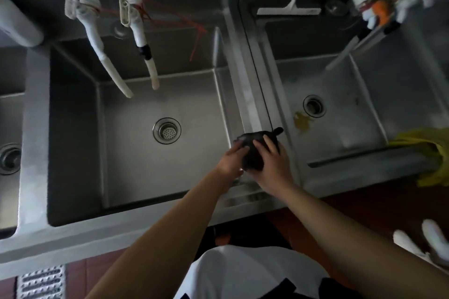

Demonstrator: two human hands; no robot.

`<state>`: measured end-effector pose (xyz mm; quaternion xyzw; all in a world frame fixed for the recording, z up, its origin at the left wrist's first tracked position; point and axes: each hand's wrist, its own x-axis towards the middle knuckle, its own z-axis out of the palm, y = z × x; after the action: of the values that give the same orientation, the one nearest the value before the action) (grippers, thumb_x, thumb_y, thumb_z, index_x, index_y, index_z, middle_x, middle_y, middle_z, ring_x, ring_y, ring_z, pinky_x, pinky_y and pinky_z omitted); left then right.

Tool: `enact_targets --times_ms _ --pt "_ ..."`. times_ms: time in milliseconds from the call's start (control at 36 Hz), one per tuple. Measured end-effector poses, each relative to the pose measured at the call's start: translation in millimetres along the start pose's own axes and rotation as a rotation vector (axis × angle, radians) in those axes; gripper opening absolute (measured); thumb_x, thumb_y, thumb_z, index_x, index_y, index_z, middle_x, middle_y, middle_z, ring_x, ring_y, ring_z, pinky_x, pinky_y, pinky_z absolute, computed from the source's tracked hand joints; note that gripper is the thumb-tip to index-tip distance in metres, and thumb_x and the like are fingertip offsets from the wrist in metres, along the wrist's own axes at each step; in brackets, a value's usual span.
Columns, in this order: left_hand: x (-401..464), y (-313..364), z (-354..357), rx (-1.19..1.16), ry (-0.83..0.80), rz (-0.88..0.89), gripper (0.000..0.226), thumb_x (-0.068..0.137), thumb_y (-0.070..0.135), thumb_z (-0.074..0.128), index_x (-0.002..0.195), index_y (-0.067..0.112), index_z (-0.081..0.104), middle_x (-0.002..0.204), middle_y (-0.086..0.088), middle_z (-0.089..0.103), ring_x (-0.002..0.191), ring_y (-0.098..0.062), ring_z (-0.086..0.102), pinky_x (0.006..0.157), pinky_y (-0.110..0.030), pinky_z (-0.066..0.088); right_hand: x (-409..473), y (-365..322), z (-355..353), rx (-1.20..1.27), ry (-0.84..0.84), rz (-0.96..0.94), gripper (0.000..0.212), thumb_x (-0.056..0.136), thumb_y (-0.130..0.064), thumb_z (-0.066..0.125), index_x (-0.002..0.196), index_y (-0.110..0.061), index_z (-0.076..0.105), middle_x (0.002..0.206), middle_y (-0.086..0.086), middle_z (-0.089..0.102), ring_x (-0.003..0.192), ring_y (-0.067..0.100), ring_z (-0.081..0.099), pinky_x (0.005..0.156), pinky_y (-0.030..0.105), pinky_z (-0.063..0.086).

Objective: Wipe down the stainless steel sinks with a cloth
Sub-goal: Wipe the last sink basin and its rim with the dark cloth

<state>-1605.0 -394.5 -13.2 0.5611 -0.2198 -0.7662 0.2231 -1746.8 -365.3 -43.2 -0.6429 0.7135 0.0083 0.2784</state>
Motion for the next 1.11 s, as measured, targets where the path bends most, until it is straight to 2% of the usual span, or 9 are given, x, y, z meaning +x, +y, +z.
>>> enact_targets --times_ms 83,167,306,361,444,556,722,917,1111 --pt "9.0 -5.4 9.4 -0.001 0.051 -0.031 0.044 0.105 0.023 0.047 0.148 0.017 0.042 0.133 -0.005 0.050 0.115 -0.019 0.053 0.097 -0.031 0.045 -10.0 6.3 -5.1 0.401 0.083 0.040 0.065 0.089 -0.017 0.069 0.149 -0.020 0.043 0.162 0.004 0.026 0.148 0.024 0.025 0.118 0.034 0.027" --pt "23.0 -8.3 11.3 0.083 0.125 -0.032 0.039 0.104 0.025 0.050 0.137 0.006 0.054 0.141 -0.014 0.053 0.124 -0.028 0.053 0.107 -0.037 0.043 -12.6 5.6 -14.7 0.753 0.115 0.169 0.064 0.088 -0.001 0.063 0.147 -0.018 0.045 0.157 0.006 0.034 0.144 0.022 0.037 0.118 0.043 0.034" --pt "37.6 -14.0 -1.0 -0.124 0.003 -0.189 0.046 0.100 0.055 0.045 0.089 0.023 0.076 0.088 0.000 0.073 0.074 -0.013 0.069 0.065 -0.024 0.052 -6.0 -12.1 -24.7 1.200 0.053 0.266 0.055 0.092 0.009 0.052 0.137 -0.023 0.054 0.122 -0.009 0.063 0.098 0.004 0.070 0.082 0.028 0.059" --pt "47.8 -19.0 -7.7 -0.298 -0.019 -0.217 0.059 0.099 0.060 0.039 0.087 0.018 0.079 0.080 -0.006 0.072 0.069 -0.020 0.069 0.067 -0.029 0.054 -1.8 -20.0 -26.2 1.109 0.023 0.208 0.052 0.094 0.006 0.052 0.137 -0.024 0.055 0.112 -0.021 0.067 0.097 0.005 0.070 0.083 0.029 0.059" --pt "60.2 -22.0 -11.5 -0.376 0.091 -0.249 0.059 0.099 0.061 0.039 0.105 0.010 0.065 0.081 -0.010 0.061 0.071 -0.023 0.060 0.074 -0.034 0.048 12.9 -23.7 -31.4 0.775 0.105 0.126 0.047 0.097 -0.007 0.054 0.141 -0.023 0.053 0.136 -0.009 0.059 0.121 0.012 0.058 0.103 0.031 0.048" --pt "60.3 -35.8 -6.8 -0.258 0.112 -0.280 0.048 0.099 0.057 0.046 0.081 0.014 0.058 0.061 -0.003 0.056 0.051 -0.017 0.056 0.053 -0.025 0.045 51.8 -18.2 -40.3 0.405 0.300 0.024 0.043 0.096 -0.013 0.056 0.139 -0.010 0.055 0.146 0.008 0.050 0.136 0.024 0.045 0.115 0.042 0.035" --pt "88.4 -35.3 7.2 -0.276 0.114 -0.391 0.049 0.101 0.054 0.042 0.116 0.013 0.064 0.077 -0.007 0.058 0.067 -0.022 0.056 0.062 -0.028 0.045 124.8 -12.5 -37.8 -0.073 0.226 0.028 0.056 0.099 -0.043 0.045 0.151 -0.026 0.034 0.167 0.006 0.013 0.154 0.030 0.006 0.121 0.059 0.008" --pt "116.3 -47.5 5.1 -0.382 0.125 -0.467 0.041 0.098 0.052 0.051 0.087 0.015 0.067 0.056 -0.004 0.065 0.048 -0.020 0.062 0.050 -0.020 0.049 166.8 -17.2 -27.9 -0.181 0.301 -0.010 0.056 0.103 -0.050 0.024 0.155 -0.030 0.024 0.166 0.005 0.017 0.153 0.032 0.011 0.119 0.058 0.015" --pt "140.4 -52.4 -3.6 -0.460 0.130 -0.442 0.035 0.097 0.044 0.051 0.103 0.012 0.063 0.069 -0.007 0.060 0.054 -0.022 0.058 0.049 -0.022 0.045 170.8 -14.0 -21.7 -0.163 0.410 -0.006 0.050 0.102 -0.042 0.035 0.151 -0.029 0.036 0.162 0.003 0.031 0.150 0.032 0.022 0.116 0.053 0.020"
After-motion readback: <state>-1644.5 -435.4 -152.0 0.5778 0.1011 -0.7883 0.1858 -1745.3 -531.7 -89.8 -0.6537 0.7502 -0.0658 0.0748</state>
